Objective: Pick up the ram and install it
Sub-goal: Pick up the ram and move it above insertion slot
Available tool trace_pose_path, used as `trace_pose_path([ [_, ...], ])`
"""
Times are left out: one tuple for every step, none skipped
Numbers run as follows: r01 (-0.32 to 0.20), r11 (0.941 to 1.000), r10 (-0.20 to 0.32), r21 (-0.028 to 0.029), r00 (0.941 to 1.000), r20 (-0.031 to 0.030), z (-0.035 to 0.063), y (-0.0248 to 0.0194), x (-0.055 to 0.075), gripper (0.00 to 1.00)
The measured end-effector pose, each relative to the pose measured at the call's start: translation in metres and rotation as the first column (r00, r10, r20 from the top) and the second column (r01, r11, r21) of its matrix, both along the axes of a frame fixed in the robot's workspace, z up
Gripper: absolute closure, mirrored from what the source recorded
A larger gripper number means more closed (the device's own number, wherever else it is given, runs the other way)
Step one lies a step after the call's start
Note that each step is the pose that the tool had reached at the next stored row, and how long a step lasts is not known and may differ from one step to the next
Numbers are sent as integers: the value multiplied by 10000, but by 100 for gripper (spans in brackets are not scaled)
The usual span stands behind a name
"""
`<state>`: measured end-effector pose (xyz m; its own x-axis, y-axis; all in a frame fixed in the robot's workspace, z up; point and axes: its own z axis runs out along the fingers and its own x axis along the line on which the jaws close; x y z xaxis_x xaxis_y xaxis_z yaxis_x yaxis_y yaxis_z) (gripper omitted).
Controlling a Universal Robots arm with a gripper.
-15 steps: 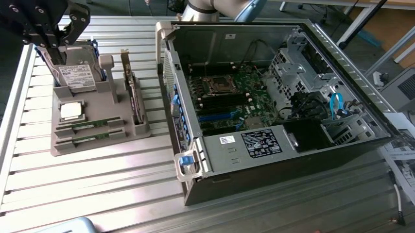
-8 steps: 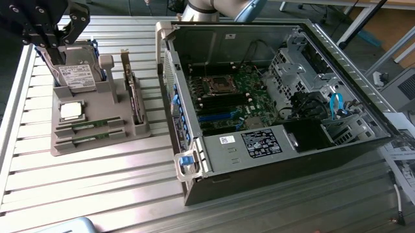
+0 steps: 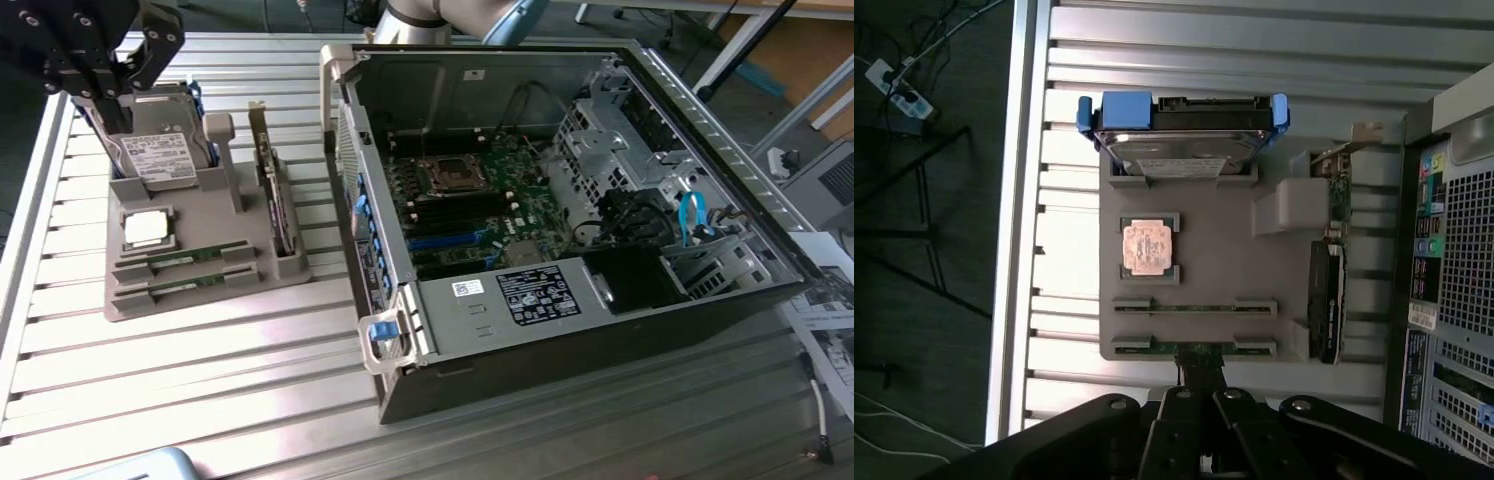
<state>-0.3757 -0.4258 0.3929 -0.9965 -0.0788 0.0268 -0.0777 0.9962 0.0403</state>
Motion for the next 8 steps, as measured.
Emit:
trace_pose_path([
  [-56, 10000, 56, 0, 10000, -11, 0, 0, 0, 89],
  [-112, 9999, 112, -1, 9999, -23, 0, 0, 0, 89],
  [-166, 9999, 166, 0, 9999, -35, 0, 0, 0, 89],
  [-220, 9998, 220, 0, 9997, -46, 0, 0, 0, 89],
  [-275, 9996, 275, 0, 9996, -58, 0, 0, 0, 89],
  [-326, 9995, 326, 1, 9994, -69, 0, 0, 0, 89],
  [-378, 9993, 378, 1, 9993, -80, 0, 0, 0, 89],
  [-425, 9991, 425, 1, 9991, -91, 0, 0, 0, 89],
])
